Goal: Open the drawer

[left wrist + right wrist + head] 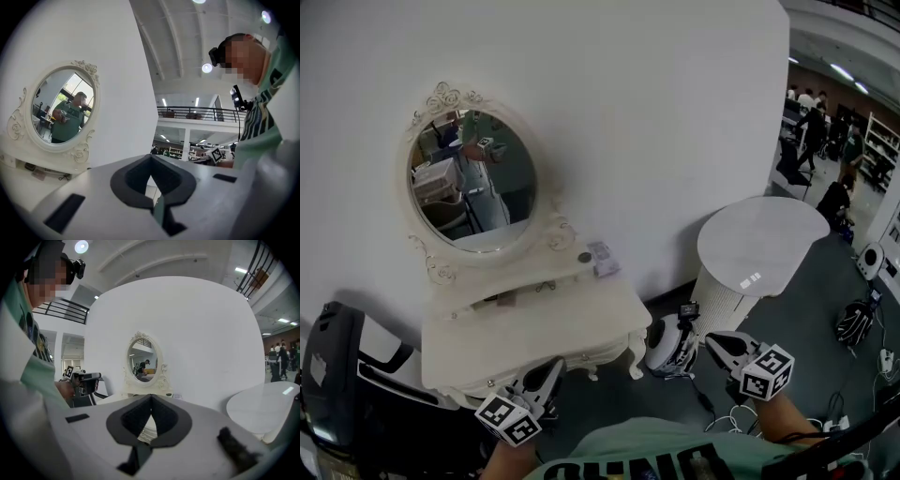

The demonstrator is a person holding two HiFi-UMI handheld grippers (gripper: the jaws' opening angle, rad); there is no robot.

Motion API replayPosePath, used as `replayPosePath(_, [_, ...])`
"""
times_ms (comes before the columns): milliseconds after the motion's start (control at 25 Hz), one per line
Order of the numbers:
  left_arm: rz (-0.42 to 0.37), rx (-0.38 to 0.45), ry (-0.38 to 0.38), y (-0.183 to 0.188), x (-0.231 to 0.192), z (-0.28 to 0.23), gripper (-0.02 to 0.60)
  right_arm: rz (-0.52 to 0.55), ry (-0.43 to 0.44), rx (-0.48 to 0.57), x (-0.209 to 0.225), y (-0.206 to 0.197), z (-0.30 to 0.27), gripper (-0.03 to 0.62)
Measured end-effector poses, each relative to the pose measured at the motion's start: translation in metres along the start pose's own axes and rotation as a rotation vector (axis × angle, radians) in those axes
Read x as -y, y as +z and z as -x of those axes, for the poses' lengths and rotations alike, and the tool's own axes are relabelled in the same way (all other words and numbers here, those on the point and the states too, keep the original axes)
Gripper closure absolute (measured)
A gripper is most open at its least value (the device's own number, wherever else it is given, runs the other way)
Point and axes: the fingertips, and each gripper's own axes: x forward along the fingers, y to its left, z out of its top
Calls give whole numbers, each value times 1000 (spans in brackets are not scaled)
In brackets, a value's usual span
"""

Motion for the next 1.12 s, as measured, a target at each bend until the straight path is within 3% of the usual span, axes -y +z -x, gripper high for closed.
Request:
replayPosePath(280, [-9, 36, 116, -4, 22, -71, 577, 44, 147, 2, 81, 22, -24, 583])
replayPosePath(520, [-20, 43, 193, -7, 38, -111, 577, 52, 244, 0, 126, 29, -35, 583])
replayPosePath(840, [-9, 46, 254, -14, 30, -123, 577, 41, 307, -20, 142, 23, -60, 583])
replayPosePath(1120, [9, 58, 224, -6, -27, -112, 577, 51, 282, -34, 126, 30, -110, 583])
